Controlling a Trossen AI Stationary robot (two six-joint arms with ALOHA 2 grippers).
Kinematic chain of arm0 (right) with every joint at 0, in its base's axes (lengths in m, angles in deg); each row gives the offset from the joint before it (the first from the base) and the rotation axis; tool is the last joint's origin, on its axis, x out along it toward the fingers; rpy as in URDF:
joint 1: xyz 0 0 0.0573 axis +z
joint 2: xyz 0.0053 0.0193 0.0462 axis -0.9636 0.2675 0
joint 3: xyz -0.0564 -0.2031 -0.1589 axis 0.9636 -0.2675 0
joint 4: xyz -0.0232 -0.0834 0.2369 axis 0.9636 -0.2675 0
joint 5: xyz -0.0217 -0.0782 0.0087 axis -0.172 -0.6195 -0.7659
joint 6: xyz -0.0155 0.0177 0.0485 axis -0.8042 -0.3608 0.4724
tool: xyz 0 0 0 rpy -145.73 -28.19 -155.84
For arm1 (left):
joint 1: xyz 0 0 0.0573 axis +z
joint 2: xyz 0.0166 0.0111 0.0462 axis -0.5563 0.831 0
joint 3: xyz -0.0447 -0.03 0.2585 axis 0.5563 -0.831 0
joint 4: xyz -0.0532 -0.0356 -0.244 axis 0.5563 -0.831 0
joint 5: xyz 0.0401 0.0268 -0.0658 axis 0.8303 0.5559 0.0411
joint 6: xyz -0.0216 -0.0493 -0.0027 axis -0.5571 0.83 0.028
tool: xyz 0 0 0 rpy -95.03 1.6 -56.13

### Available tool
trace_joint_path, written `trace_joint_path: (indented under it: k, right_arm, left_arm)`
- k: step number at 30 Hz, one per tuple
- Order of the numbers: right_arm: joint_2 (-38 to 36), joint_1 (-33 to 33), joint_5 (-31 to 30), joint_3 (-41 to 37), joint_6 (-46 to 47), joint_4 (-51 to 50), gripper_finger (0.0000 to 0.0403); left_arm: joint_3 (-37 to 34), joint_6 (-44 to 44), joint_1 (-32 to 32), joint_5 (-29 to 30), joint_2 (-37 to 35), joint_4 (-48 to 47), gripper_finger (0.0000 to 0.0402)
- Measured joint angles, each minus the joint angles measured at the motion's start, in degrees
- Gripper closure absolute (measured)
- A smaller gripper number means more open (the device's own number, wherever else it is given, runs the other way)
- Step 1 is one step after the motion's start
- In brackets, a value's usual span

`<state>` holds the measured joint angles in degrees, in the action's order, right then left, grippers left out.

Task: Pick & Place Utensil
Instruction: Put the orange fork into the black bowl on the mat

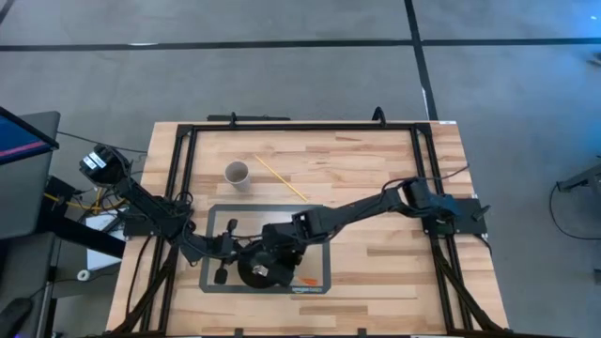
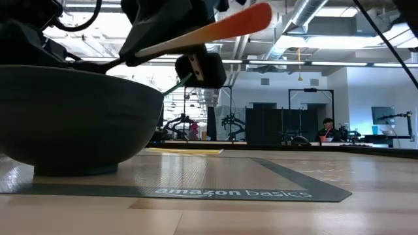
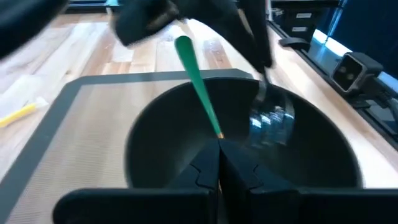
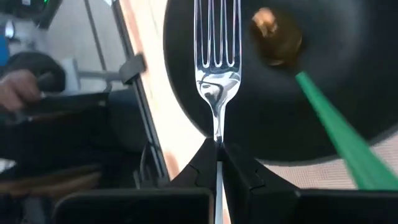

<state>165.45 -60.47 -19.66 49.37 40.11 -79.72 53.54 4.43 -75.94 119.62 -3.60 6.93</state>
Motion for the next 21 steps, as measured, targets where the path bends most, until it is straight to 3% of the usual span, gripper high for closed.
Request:
trace_joint_path:
  k: [6, 21]
  right_arm:
    - [0.26, 0.12, 1.24, -0.09, -3.33, -0.84, 0.0402]
    - [0.28, -3.17, -2.11, -0.09, -7.44, 0.51, 0.0403]
  left_arm:
    - [0.00, 0.47, 2.71, 0.70, 0.00, 0.02, 0.0396]
    - [0.00, 0.68, 5.49, -4.17, 0.00, -0.02, 0.0396]
